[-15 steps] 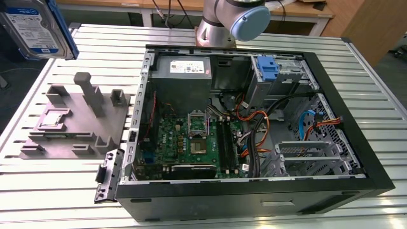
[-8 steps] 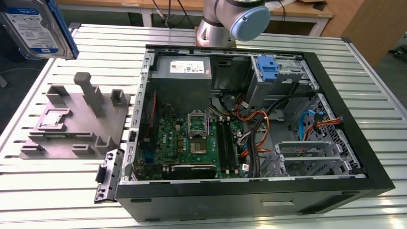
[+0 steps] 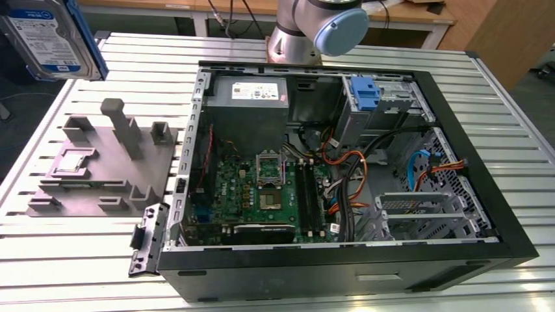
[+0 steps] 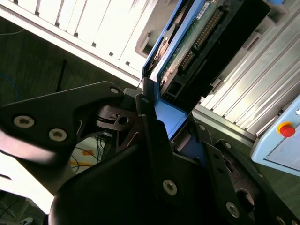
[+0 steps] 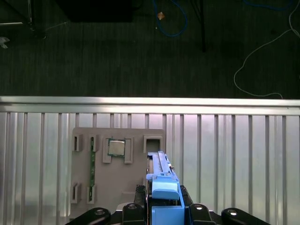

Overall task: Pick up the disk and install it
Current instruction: 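Pick up the disk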

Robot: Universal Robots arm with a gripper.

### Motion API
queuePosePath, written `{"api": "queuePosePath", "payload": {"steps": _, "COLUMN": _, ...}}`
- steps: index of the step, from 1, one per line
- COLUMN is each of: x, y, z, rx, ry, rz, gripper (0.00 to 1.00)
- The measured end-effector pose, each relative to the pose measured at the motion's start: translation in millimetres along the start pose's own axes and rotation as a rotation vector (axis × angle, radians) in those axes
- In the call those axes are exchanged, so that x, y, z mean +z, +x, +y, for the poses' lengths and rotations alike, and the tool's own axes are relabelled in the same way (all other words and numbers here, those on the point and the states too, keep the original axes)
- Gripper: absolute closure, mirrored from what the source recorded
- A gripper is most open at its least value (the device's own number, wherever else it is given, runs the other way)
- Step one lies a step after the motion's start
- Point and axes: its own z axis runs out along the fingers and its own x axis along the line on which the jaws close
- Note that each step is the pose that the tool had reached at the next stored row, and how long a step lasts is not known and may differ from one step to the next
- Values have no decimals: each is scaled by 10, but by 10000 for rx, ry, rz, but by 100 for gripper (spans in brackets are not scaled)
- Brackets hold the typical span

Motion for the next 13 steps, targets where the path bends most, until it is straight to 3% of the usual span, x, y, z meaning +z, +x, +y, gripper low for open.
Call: {"api": "queuePosePath", "payload": {"steps": 13, "x": -340, "y": -5, "z": 6, "rx": -2, "ry": 0, "rz": 0, "gripper": 64}}
